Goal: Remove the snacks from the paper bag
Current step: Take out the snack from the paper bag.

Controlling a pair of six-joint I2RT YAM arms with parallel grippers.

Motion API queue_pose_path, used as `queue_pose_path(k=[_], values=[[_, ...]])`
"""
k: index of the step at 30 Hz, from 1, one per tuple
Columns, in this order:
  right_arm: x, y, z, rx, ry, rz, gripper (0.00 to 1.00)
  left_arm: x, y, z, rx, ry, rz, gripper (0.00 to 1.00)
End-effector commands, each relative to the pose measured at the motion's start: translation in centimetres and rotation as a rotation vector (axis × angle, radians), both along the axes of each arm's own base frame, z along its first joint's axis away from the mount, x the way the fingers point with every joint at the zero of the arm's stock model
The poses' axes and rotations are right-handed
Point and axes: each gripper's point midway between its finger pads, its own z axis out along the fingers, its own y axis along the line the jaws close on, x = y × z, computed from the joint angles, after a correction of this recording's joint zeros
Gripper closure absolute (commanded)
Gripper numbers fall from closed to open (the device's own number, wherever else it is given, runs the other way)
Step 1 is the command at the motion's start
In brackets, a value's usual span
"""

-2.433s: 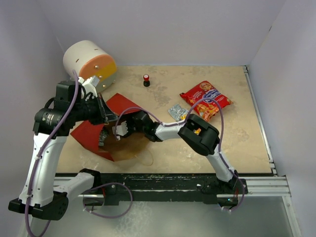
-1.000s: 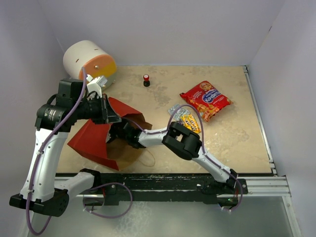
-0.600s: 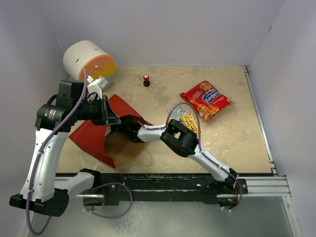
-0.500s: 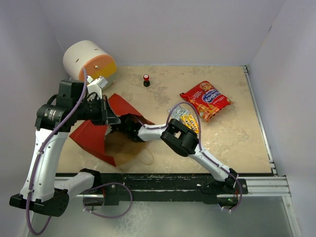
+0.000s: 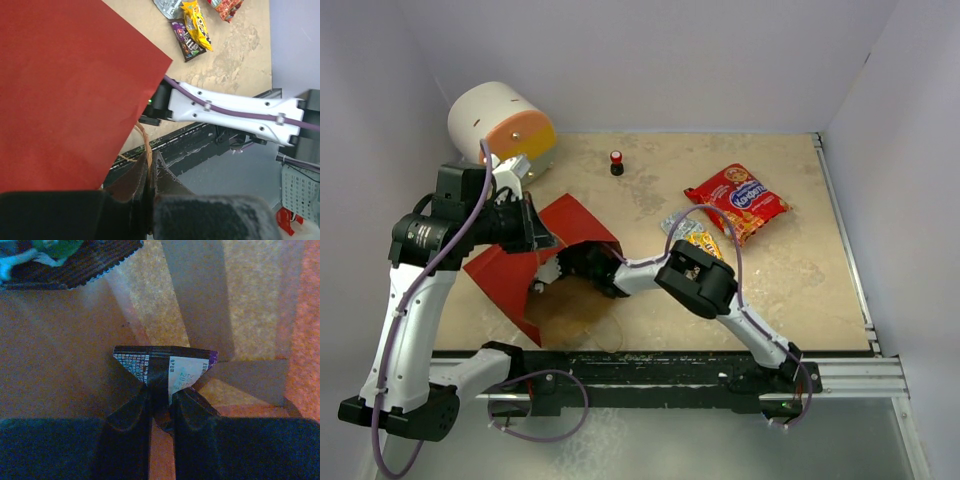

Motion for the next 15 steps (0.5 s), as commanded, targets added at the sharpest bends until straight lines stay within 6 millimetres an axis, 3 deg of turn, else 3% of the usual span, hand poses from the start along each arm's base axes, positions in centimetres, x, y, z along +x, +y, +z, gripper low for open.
queue_pose_path(k=[1, 4, 5, 10, 13, 15], values=[[-2.7, 0.1, 7.1, 0.189, 0.01, 0.044, 0.84, 1.1, 0.4, 1.6, -0.005, -0.073, 0.058, 1.0], [-5.9, -0.5, 9.1, 0.238, 0.056, 0.11, 0.85, 1.7, 0.4, 1.7, -0.007, -0.082, 0.079, 1.0], [-7.4, -0.9, 8.8, 0.236, 0.084, 0.135, 0.85, 2.0, 0.4, 1.8, -0.011, -0.088, 0.085, 1.0], [-13.4, -2.1, 10.9, 0.352, 0.257, 0.205, 0.85, 3.1, 0.7, 1.9, -0.007, -0.108, 0.133, 1.0], [-16.9, -3.8, 12.2, 0.42, 0.405, 0.246, 0.85, 3.5, 1.1, 1.6, 0.002, -0.111, 0.165, 1.0], [-19.0, -5.3, 14.4, 0.489, 0.507, 0.274, 0.85, 3.7, 1.3, 1.1, 0.009, -0.108, 0.187, 1.0]])
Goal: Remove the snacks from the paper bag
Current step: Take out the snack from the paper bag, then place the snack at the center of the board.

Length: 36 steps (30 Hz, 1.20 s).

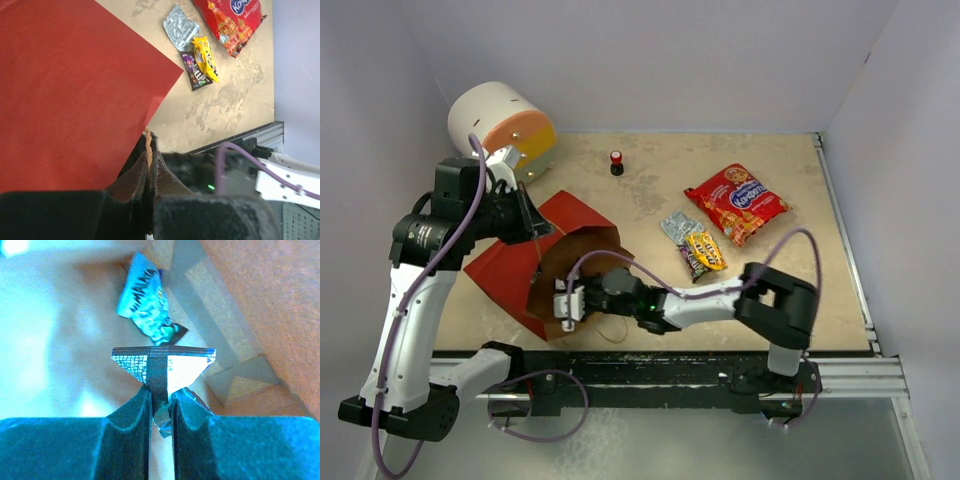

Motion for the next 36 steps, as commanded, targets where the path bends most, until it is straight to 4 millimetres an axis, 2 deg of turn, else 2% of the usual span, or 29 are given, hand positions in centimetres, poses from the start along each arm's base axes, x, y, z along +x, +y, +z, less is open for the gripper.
queue_pose_path(k=[1, 3, 6, 10, 13, 15, 19, 21, 23, 29, 31, 36], values=[[-4.5, -2.1, 7.3, 0.25, 0.246, 0.074, 0.85, 1.5, 0.6, 0.4, -0.001, -0.058, 0.08, 1.0], [-5.6, -4.3, 9.1, 0.281, 0.312, 0.072, 0.86, 1.5, 0.9, 0.0, -0.001, -0.06, 0.106, 1.0], [-7.6, -7.5, 10.6, 0.248, 0.424, 0.068, 0.87, 1.4, 1.2, -0.7, -0.002, -0.062, 0.136, 1.0], [-8.1, -12.1, 12.3, 0.198, 0.521, -0.049, 0.88, 1.3, 1.6, -1.4, -0.011, -0.066, 0.179, 1.0], [-7.4, -16.1, 13.1, 0.215, 0.572, -0.206, 0.93, 1.3, 1.7, -1.8, -0.014, -0.06, 0.188, 1.0], [-6.5, -18.7, 13.0, 0.254, 0.611, -0.341, 0.94, 1.4, 1.6, -2.0, -0.014, -0.056, 0.187, 1.0], [-3.1, -24.3, 12.6, 0.38, 0.661, -0.694, 0.97, 1.5, 1.5, -2.0, -0.02, -0.055, 0.18, 1.0], [-1.9, -26.1, 12.3, 0.385, 0.66, -0.817, 0.98, 1.6, 1.3, -2.2, -0.023, -0.049, 0.172, 1.0], [-0.5, -27.4, 11.7, 0.334, 0.662, -0.904, 0.98, 1.7, 1.1, -2.3, -0.029, -0.043, 0.163, 1.0], [6.3, -33.2, 8.7, 0.132, 0.668, -1.274, 1.0, 2.5, 0.3, -1.3, -0.054, -0.075, 0.132, 1.0], [7.9, -34.6, 7.4, 0.027, 0.683, -1.337, 1.0, 2.7, 0.1, -1.1, -0.059, -0.081, 0.115, 1.0], [11.3, -36.8, 6.7, -0.059, 0.745, -1.404, 1.0, 2.5, -0.2, -0.8, -0.05, -0.089, 0.076, 1.0]])
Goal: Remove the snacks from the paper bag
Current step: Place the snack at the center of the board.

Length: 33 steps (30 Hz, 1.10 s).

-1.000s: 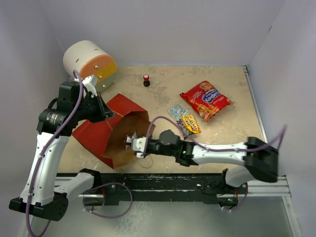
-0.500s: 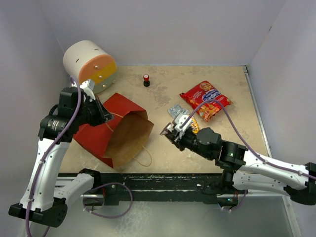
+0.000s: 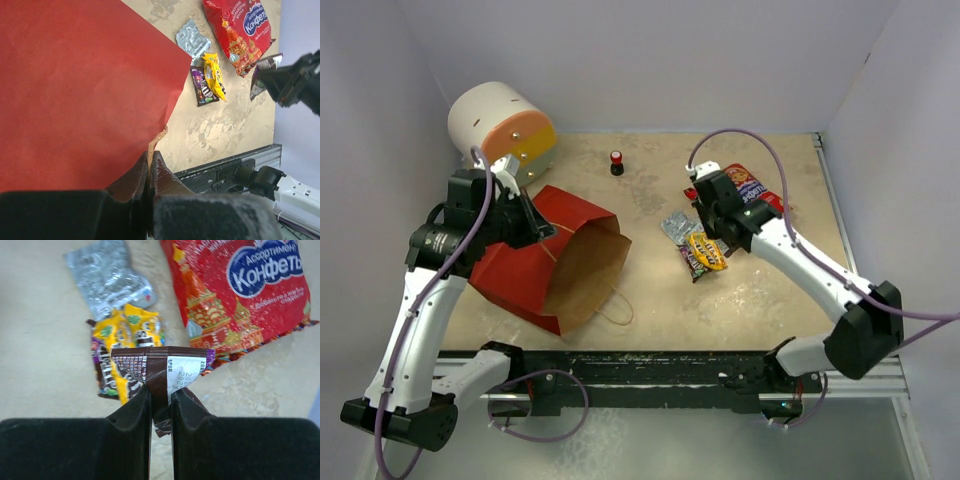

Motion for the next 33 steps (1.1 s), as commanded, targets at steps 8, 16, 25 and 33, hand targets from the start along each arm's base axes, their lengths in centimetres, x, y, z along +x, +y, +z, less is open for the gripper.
queue_pose_path(k=[8, 16, 25, 33], values=[[4.8, -1.0, -0.8, -0.062, 0.204, -0.012, 1.0, 0.0, -1.3, 2.4, -0.031, -0.091, -0.099, 1.0], [5.7, 0.2, -4.9, -0.08, 0.376, 0.016, 1.0, -0.3, -1.8, 2.7, -0.056, -0.094, -0.129, 1.0], [5.2, 1.6, -9.3, -0.058, 0.51, 0.05, 0.97, -0.3, -2.5, 2.9, -0.089, -0.095, -0.158, 1.0], [4.4, 2.3, -10.6, -0.007, 0.536, 0.032, 0.87, 1.0, -3.1, 4.0, -0.105, -0.125, -0.178, 1.0]])
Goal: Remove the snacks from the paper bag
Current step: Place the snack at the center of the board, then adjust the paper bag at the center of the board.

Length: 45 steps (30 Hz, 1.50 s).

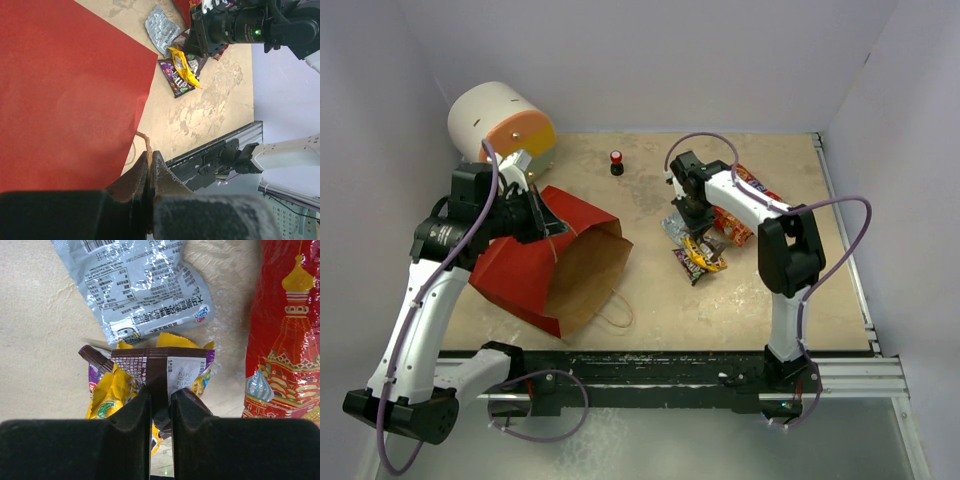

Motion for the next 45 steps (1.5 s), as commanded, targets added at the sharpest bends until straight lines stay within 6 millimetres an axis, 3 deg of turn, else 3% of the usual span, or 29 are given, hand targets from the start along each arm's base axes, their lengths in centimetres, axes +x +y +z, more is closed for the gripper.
queue_pose_path(k=[1, 9, 16, 18, 21, 23, 27, 31, 36, 40, 43, 45], values=[[-0.3, 0.5, 0.9, 0.046, -0.011, -0.024, 0.85, 1.4, -0.8, 3.2, -0.032, -0.12, -0.034, 1.0], [0.2, -0.4, 4.4, 0.034, -0.111, -0.048, 0.57, 1.5, -0.8, 3.1, -0.03, -0.12, -0.034, 1.0], [0.3, 0.4, 10.0, 0.13, -0.214, -0.034, 0.47, 1.9, -0.7, 3.4, -0.018, -0.136, -0.035, 1.0], [0.2, 2.3, 11.6, 0.235, -0.262, 0.037, 0.44, 2.0, -0.7, 3.4, -0.011, -0.139, -0.037, 1.0], [-1.5, 6.7, 12.8, 0.439, -0.299, 0.156, 0.43, 2.3, -0.7, 3.4, 0.002, -0.16, -0.055, 1.0], [-3.3, 10.2, 13.3, 0.519, -0.331, 0.261, 0.43, 2.6, -1.0, 3.6, 0.005, -0.187, -0.085, 1.0], [-9.2, 17.9, 13.0, 0.584, -0.381, 0.545, 0.43, 3.4, -1.8, 4.4, -0.002, -0.248, -0.154, 1.0], [-12.5, 22.4, 12.6, 0.652, -0.423, 0.619, 0.43, 4.1, -3.4, 5.2, -0.058, -0.273, -0.234, 1.0], [-13.0, 24.1, 12.8, 0.74, -0.439, 0.556, 0.43, 4.1, -6.7, 6.3, -0.114, -0.29, -0.313, 1.0], [-13.3, 24.2, 12.2, 0.759, -0.431, 0.563, 0.42, 2.8, -9.7, 5.4, -0.136, -0.247, -0.354, 1.0], [-13.7, 23.8, 11.6, 0.752, -0.431, 0.585, 0.42, 1.7, -9.5, 4.5, -0.13, -0.222, -0.319, 1.0], [-14.1, 23.3, 11.2, 0.756, -0.441, 0.611, 0.42, 0.6, -8.5, 4.4, -0.12, -0.225, -0.282, 1.0]])
